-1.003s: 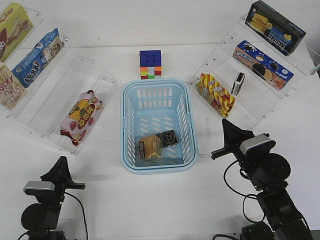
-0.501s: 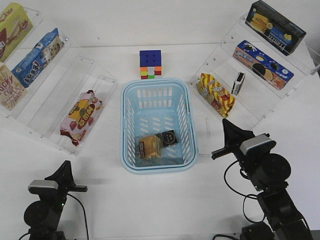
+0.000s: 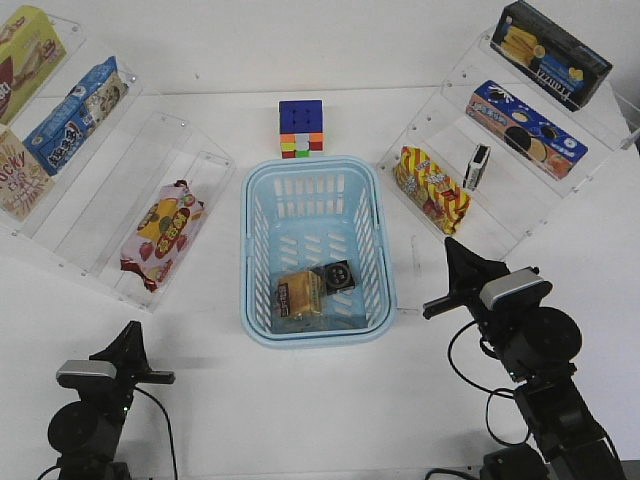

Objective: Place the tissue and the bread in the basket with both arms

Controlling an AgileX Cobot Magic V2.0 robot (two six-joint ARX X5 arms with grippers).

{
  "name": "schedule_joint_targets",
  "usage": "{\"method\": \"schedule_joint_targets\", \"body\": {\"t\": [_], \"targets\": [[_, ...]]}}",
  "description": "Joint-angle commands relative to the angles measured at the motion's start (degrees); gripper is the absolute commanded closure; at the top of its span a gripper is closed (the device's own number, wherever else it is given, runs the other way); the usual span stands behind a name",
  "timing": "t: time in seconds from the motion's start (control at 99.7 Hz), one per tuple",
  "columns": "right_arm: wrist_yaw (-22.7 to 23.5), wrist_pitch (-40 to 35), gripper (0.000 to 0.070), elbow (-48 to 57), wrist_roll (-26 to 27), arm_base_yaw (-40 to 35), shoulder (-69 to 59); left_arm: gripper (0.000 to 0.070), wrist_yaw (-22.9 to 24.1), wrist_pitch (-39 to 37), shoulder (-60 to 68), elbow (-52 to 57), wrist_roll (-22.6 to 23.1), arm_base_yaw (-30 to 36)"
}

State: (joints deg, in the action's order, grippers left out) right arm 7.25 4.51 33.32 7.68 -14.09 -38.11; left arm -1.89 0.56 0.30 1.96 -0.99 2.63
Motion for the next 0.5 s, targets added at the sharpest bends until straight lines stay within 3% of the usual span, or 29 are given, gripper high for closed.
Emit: {"method": "schedule_joint_targets", "body": {"t": [0.0,0.18,0.331,0.491], "targets": [[-0.24,0.35,0.07,0.63,-1.77,-0.13,-0.17,0.07,-0.24,-0.63,-0.11,-1.16,-0.13,-0.04],[-2.89,-0.63,0.07,-3.69,-13.46,0.96,3.67,0.07,-0.24,-0.63,-0.11,-1.16,-0.15,-0.04],[-3.5,-0.7,0.07,-13.16,-17.2,3.54,12.98,0.07,-0.24,-0.63,-0.11,-1.16,-0.15,-0.04],[-7.02,-2.4,0.07,-24.17,-18.45,7.19,26.18,0.07,-0.24,-0.63,-0.11,-1.16,-0.15,-0.04]]}}
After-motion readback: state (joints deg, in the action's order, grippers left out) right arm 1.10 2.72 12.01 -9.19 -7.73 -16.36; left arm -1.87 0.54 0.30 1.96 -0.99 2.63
